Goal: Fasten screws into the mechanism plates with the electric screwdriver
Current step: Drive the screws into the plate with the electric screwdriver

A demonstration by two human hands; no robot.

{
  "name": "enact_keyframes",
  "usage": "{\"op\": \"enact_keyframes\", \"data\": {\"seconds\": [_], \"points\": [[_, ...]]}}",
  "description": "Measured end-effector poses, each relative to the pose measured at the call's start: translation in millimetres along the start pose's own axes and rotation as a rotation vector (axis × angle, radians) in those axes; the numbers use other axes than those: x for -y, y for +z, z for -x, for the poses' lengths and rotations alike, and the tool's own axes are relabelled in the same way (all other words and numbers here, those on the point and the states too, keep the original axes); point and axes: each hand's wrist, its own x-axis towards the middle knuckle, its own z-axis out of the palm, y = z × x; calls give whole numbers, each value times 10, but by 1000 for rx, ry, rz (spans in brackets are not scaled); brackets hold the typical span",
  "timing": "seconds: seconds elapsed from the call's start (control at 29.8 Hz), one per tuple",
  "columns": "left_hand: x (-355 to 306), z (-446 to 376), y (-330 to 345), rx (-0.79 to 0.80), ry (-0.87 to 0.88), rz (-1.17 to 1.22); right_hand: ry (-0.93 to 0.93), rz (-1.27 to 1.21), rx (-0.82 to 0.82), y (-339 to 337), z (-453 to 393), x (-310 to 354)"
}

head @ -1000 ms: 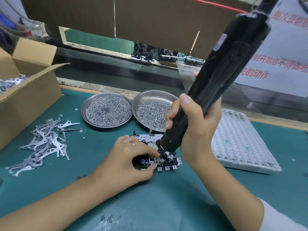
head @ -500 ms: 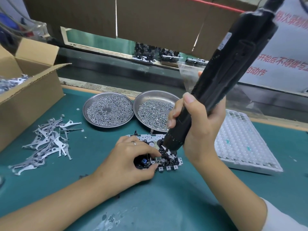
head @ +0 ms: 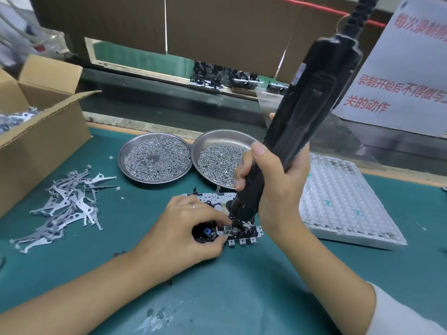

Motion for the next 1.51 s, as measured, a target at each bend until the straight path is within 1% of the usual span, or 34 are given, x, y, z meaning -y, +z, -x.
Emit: {"op": "enact_keyframes", "data": {"seconds": [0.13,0.3,0.67,0.91,1.17,1.31,1.51], "points": [[3,-20,5,2,2,-13,-17,6,-3,-11,-12,12],[-6,-3,15,1,-3,-17,10,-2,-1,-33,-6,14],[-17,-3,10,-6,-4,-34,9,-5,-10,-31,-21,30],[-6,20,25,-17,-18,-19,2,-52,-24,-49,28,18],[0,-23,-5,1,47,-32,1,-40,-12,-44,-1,19],[9,-8,-2,34,69,-16,-3,-33,-15,-57,25,10],[-3,-1,41,-47,37,-42,-3,-48,-25,-58,-2,12]]}}
